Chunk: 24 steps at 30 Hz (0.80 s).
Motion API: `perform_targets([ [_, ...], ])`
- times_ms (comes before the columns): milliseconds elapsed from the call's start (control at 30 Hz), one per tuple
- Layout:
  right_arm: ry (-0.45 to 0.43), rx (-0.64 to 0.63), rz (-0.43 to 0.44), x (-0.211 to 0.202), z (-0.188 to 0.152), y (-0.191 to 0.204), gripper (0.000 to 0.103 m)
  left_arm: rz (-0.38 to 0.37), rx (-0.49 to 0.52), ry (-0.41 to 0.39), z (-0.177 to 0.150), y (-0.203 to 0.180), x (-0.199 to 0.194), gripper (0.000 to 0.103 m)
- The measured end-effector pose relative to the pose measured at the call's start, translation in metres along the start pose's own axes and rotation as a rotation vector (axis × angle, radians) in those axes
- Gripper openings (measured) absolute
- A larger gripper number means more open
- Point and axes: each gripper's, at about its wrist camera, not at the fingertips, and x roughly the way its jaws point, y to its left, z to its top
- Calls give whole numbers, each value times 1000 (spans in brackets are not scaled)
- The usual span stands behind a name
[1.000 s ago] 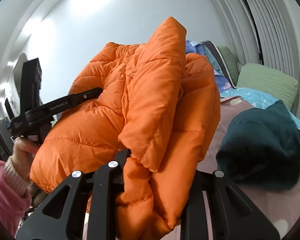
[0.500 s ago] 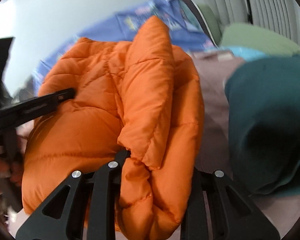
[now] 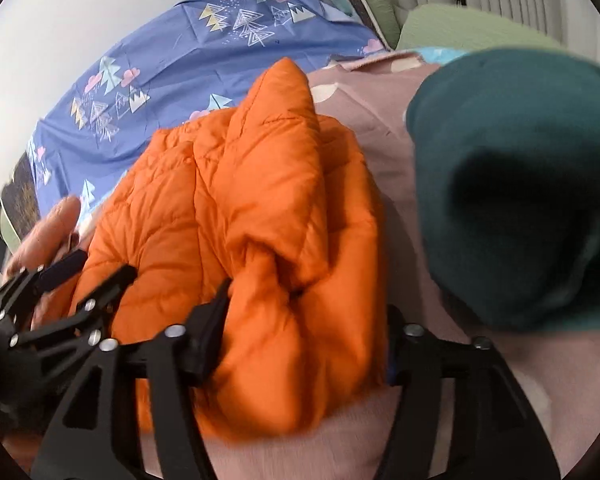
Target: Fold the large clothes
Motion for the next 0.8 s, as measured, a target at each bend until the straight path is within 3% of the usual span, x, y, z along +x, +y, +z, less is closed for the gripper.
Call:
perform_targets([
  [200, -177, -162, -116, -103, -32, 23, 73, -80, -122, -83, -12, 21, -69, 72],
  [367, -329, -161, -106, -204, -62, 34, 87, -46, -149, -264, -41, 27, -175, 98],
  [500, -402, -183, -128, -273, -99, 50, 94, -11, -146, -402, -75, 25, -267, 101],
  [600, -454, -186, -123, -311, -134, 64, 101, 15, -157, -435, -103, 17, -320, 101],
  [800, -427, -148, -81, -350, -186, 74, 101, -9, -204, -361, -161, 10, -379, 101],
])
